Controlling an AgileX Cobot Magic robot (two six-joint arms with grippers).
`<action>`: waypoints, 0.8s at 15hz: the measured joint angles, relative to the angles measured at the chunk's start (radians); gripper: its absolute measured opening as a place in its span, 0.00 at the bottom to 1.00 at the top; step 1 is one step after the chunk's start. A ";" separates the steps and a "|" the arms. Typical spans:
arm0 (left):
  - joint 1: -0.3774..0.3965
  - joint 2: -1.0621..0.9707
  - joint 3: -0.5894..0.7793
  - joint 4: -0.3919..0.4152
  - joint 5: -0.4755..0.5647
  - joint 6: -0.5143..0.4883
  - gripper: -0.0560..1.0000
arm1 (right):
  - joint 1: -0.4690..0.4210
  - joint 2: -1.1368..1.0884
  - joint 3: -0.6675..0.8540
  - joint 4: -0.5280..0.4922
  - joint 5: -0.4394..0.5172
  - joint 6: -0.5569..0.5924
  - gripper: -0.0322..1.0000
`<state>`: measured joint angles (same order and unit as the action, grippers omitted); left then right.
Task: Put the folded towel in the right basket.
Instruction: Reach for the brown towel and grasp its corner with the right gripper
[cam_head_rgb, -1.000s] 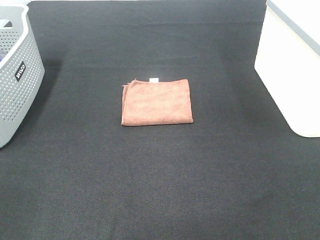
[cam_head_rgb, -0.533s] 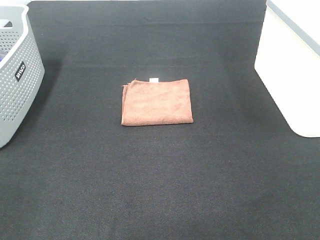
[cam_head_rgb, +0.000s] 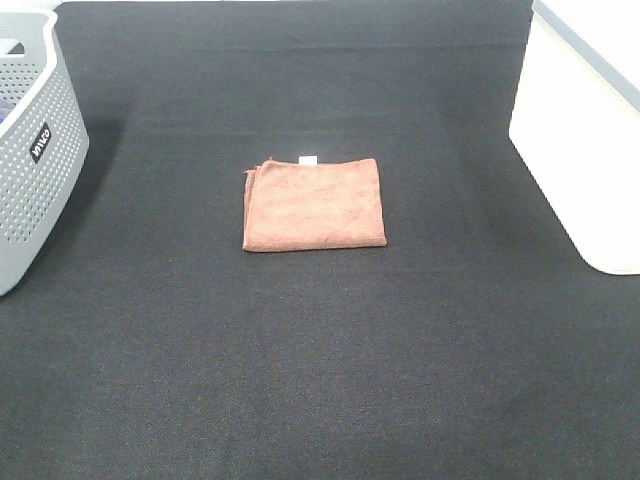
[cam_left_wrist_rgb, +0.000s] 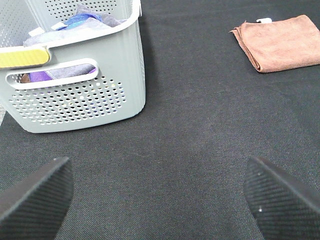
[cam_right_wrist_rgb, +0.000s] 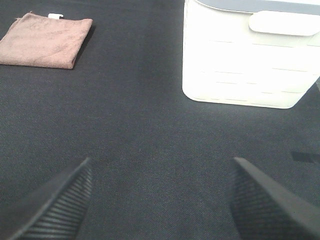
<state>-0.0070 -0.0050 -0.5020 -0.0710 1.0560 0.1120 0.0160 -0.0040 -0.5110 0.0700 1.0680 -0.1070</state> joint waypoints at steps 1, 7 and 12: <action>0.000 0.000 0.000 0.000 0.000 0.000 0.89 | 0.000 0.000 0.000 0.000 0.000 0.000 0.72; 0.000 0.000 0.000 0.000 0.000 0.000 0.89 | 0.000 0.000 0.000 0.000 0.000 0.000 0.72; 0.000 0.000 0.000 0.000 0.000 0.000 0.89 | 0.000 0.000 0.000 0.000 0.000 0.000 0.72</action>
<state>-0.0070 -0.0050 -0.5020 -0.0710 1.0560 0.1120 0.0160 -0.0040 -0.5110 0.0700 1.0680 -0.1070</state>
